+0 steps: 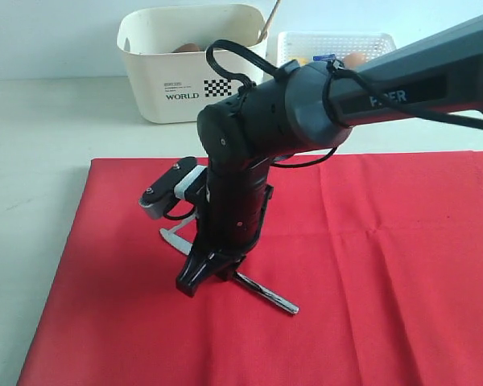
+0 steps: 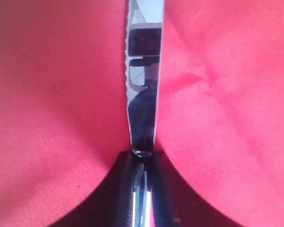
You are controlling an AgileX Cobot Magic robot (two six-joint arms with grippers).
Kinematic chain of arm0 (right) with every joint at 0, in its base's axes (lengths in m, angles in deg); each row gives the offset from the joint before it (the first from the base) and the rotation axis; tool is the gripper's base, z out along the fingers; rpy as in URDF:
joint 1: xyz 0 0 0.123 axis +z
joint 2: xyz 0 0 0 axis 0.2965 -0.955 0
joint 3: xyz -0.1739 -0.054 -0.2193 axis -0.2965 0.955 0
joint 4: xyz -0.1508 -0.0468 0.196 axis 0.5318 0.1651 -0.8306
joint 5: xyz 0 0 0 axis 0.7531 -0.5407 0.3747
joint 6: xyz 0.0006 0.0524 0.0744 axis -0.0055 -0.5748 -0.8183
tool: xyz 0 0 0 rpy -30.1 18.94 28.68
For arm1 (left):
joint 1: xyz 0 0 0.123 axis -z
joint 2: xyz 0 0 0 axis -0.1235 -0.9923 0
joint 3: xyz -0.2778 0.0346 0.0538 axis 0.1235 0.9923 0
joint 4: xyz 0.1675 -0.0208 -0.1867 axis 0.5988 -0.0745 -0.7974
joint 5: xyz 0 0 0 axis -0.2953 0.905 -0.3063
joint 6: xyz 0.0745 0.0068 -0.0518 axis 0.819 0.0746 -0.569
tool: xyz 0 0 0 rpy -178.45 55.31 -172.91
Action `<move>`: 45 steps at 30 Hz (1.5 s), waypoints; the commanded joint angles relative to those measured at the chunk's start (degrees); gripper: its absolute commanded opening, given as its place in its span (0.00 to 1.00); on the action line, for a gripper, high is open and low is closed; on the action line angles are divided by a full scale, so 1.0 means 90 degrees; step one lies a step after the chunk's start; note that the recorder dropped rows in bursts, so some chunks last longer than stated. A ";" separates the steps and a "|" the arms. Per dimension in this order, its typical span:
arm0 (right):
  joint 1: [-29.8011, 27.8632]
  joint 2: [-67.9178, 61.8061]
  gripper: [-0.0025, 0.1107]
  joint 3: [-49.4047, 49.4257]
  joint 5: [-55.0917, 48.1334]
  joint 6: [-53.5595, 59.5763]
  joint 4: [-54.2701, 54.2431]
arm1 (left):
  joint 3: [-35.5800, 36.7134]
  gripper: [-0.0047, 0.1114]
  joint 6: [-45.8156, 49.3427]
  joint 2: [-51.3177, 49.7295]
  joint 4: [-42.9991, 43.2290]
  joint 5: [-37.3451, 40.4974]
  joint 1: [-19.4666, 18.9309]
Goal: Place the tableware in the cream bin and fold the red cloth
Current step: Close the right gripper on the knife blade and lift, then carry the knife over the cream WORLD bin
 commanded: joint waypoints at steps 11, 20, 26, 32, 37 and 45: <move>-0.0031 0.1124 0.02 0.0024 0.0526 -0.0023 0.1310 | 0.0020 0.05 -0.0017 0.0043 -0.0078 -0.0014 0.0052; -0.0751 0.1242 0.02 -0.0645 0.1098 -0.0222 0.1840 | 0.0020 0.05 -0.0017 0.0043 -0.0078 -0.0014 0.0052; -0.1275 0.1242 0.02 -0.1209 0.1481 -0.0097 0.1840 | 0.0020 0.05 -0.0017 0.0043 -0.0078 -0.0014 0.0052; -0.1701 0.1230 0.02 -0.1389 0.2477 0.0027 0.1870 | 0.0020 0.05 -0.0017 0.0043 -0.0078 -0.0014 0.0052; -0.1805 0.1133 0.02 -0.1389 0.3824 0.0471 0.1887 | 0.0020 0.05 -0.0017 0.0043 -0.0078 -0.0014 0.0052; -0.1851 0.0192 0.02 -0.1532 0.6523 0.2127 0.1887 | 0.0020 0.05 -0.0017 0.0043 -0.0078 -0.0014 0.0052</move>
